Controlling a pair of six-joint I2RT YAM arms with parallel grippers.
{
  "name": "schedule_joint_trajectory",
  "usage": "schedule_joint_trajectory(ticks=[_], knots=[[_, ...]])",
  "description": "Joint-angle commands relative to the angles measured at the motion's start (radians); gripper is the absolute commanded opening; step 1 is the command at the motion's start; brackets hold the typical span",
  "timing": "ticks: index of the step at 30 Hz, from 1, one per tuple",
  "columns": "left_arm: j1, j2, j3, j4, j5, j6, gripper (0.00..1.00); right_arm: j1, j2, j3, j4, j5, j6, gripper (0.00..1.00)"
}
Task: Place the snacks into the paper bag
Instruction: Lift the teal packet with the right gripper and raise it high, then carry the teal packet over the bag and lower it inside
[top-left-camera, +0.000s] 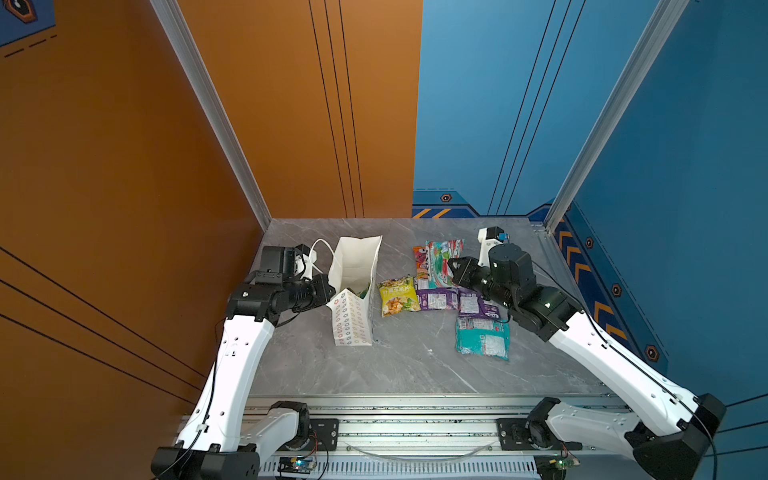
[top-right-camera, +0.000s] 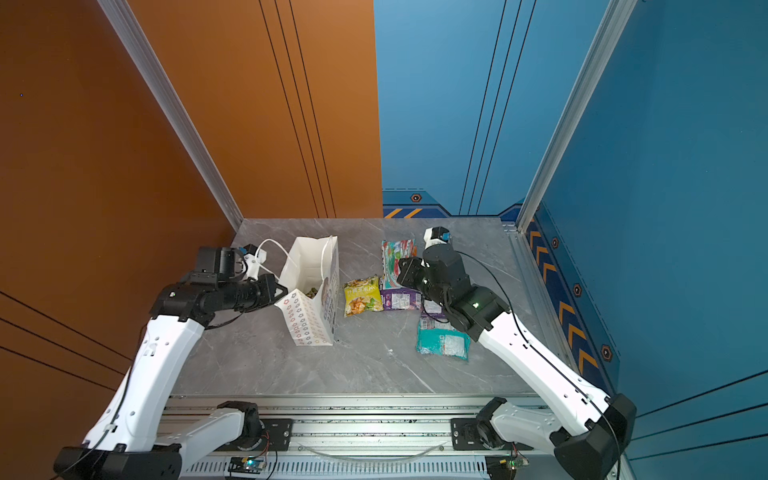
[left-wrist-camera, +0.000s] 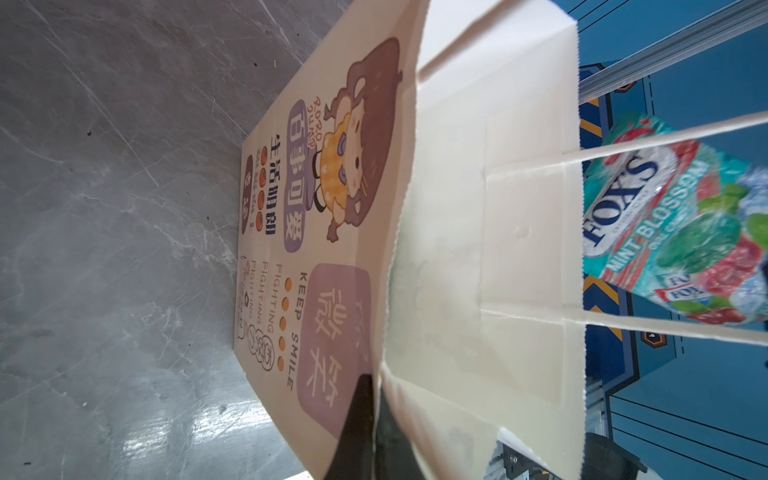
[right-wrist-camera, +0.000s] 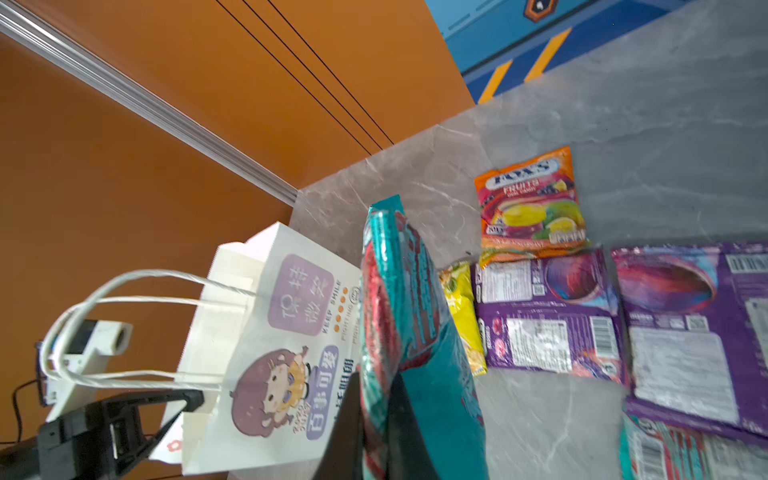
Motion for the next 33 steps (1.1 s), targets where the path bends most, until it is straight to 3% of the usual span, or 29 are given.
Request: schedule_joint_trajectory(ticks=[1, 14, 20, 33], knots=[[-0.011, -0.002, -0.01, 0.015, 0.009, -0.002, 0.05, 0.01, 0.046, 0.1, 0.081, 0.038, -0.083, 0.0], [-0.013, 0.007, -0.008, 0.015, 0.021, 0.004, 0.05, 0.042, 0.285, 0.464, 0.067, 0.097, -0.251, 0.0], [-0.013, 0.016, -0.005, 0.014, 0.03, 0.007, 0.05, 0.111, 0.414, 0.674, 0.031, 0.125, -0.331, 0.0], [-0.014, 0.02, -0.005, 0.014, 0.031, 0.004, 0.06, 0.185, 0.703, 1.104, -0.072, 0.097, -0.389, 0.0]])
